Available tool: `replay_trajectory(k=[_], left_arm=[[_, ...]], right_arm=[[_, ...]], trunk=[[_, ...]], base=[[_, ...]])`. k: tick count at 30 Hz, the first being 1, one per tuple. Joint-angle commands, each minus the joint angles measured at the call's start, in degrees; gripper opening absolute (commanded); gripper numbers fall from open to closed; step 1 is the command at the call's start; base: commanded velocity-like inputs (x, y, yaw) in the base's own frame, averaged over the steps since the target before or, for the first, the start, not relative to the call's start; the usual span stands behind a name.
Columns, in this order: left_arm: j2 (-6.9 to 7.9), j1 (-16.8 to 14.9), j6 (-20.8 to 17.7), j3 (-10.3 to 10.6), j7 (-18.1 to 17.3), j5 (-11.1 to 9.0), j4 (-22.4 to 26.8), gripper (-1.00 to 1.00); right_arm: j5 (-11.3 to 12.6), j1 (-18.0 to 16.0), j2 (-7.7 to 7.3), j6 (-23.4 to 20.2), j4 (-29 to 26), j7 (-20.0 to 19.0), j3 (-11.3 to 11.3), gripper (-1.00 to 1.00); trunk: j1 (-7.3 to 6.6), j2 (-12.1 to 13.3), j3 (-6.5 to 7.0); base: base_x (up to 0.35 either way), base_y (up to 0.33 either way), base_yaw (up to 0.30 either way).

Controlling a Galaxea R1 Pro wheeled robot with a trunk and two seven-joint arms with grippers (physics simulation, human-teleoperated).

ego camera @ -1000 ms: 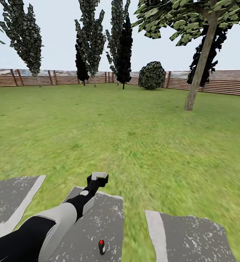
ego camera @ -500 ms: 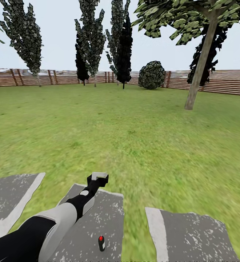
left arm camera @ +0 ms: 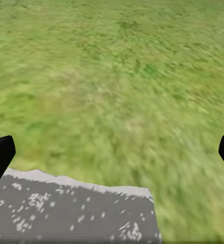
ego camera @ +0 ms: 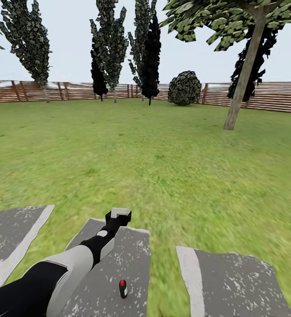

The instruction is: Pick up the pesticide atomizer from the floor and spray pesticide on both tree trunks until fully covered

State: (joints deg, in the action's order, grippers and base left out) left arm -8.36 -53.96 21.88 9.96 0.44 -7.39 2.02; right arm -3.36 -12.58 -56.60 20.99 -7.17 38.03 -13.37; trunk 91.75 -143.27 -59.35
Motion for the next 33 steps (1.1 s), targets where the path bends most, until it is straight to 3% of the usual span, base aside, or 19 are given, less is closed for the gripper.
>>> replay_trajectory(k=[1,6,23,33], left_arm=[[0.00,0.00,0.00,-0.01,0.00,0.00,0.00,1.00],[0.08,0.00,0.00,-0.03,0.00,0.00,0.00,1.00],[0.09,0.00,0.04,-0.03,0.00,0.00,0.00,1.00],[0.09,0.00,0.00,-0.03,0.00,0.00,0.00,1.00]], right_arm=[[0.04,0.01,0.02,0.08,-0.88,0.02,-0.09,1.00],[0.13,0.01,0.11,0.58,-5.76,0.23,-0.15,1.00],[0.28,0.01,0.52,0.72,-6.54,0.02,-0.07,1.00],[0.31,0.01,2.82,0.69,-6.54,-0.05,-0.10,1.00]], trunk=[[0.02,-0.02,-0.23],[0.15,-0.09,-1.34],[0.59,-0.31,-5.10],[0.85,-0.45,-7.32]], base=[[0.000,0.000,0.000],[0.000,0.000,0.000],[0.000,0.000,0.000],[0.000,0.000,0.000]])
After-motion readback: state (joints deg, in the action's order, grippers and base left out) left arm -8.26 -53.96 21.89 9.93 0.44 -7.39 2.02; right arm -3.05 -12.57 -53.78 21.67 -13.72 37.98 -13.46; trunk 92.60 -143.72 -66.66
